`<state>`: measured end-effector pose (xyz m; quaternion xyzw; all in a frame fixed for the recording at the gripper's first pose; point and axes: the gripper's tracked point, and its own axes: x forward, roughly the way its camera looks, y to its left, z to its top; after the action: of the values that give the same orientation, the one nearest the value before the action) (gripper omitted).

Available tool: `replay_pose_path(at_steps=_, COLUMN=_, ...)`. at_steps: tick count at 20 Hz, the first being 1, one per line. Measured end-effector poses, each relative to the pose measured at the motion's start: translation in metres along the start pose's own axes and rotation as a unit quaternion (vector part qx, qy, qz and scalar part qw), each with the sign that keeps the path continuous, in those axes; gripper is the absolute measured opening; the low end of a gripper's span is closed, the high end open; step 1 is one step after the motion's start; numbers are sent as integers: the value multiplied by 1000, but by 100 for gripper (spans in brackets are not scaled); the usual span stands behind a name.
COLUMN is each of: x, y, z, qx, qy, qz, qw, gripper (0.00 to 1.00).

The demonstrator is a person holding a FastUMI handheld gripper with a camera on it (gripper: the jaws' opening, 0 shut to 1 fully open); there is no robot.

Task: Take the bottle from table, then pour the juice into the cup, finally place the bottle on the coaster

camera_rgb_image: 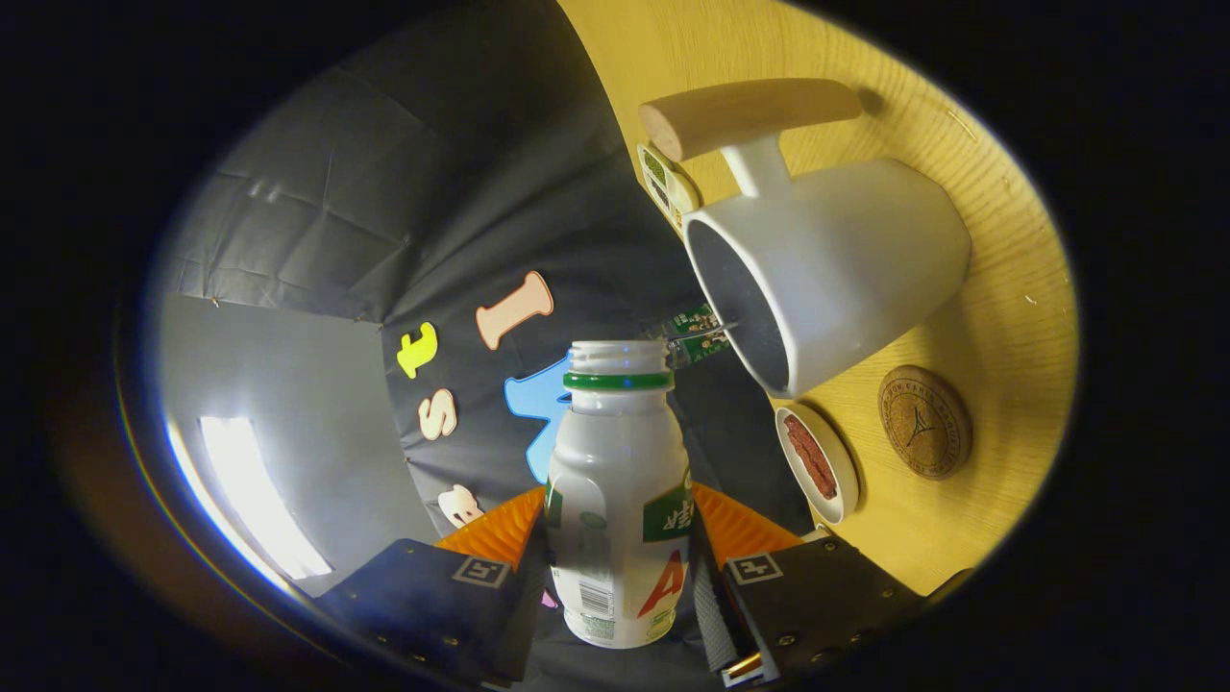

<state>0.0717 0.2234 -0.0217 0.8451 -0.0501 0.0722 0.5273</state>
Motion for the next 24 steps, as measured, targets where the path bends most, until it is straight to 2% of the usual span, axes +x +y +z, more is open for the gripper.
replay_pose_path(at_steps=4, x=2, y=3, z=-1, qx=-2, qy=-6, qz=10, qw=1000, gripper=67)
replay_pose_path(at_steps=19, x=10, y=-4, z=3, qx=-23, qy=-3, qz=-1, qw=1000, gripper=67)
replay_pose_path(at_steps=24, x=8, y=-11, z=7, qx=-56, qy=-3, qz=-17, qw=998, gripper=67)
